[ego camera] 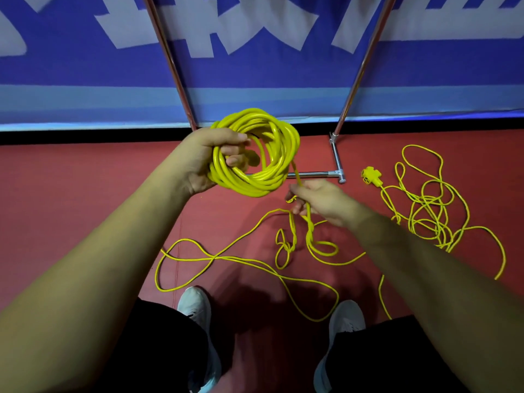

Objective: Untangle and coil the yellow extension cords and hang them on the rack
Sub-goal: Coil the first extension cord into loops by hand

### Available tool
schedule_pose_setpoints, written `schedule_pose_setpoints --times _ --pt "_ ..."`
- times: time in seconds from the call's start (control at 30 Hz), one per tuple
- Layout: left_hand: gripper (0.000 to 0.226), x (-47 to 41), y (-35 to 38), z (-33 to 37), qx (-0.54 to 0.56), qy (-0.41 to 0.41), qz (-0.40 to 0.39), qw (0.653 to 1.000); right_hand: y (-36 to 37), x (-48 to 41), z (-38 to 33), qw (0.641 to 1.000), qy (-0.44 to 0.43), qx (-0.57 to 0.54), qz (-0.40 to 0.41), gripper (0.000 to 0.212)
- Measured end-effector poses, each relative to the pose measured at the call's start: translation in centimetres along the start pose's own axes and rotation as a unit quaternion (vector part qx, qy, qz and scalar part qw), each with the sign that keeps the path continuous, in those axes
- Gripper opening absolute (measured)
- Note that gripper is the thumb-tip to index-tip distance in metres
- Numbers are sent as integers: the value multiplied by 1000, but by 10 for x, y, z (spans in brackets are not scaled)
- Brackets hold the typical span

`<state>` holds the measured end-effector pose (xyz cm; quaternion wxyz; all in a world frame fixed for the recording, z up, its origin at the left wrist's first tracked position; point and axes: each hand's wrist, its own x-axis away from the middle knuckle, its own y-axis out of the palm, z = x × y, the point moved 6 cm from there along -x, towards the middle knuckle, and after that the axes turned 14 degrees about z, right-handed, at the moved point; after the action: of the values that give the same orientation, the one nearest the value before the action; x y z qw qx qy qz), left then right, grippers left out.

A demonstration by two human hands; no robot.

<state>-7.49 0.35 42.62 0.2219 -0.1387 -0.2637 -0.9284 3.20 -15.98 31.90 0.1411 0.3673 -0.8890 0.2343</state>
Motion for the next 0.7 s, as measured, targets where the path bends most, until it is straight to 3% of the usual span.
schedule_pose_setpoints --times 0.1,0.27,0.37,0.5,0.6,0.7 --pt "7 -7 -7 -2 -18 22 40 999 16 7 5 1000 15 13 -24 25" --pt "12 -16 -24 -2 80 88 209 971 39 22 -11 996 21 -54 -74 12" --pt "22 -13 -36 10 116 143 265 946 45 25 -16 996 -29 16 -82 12" --pt "25 -7 -50 23 96 218 301 924 54 36 -8 993 -24 42 -105 13" --pt "26 -7 -62 20 106 216 349 906 62 40 -11 994 -51 53 -77 4" --pt "21 -5 -68 14 131 193 394 889 68 44 -22 988 -99 105 -60 19"
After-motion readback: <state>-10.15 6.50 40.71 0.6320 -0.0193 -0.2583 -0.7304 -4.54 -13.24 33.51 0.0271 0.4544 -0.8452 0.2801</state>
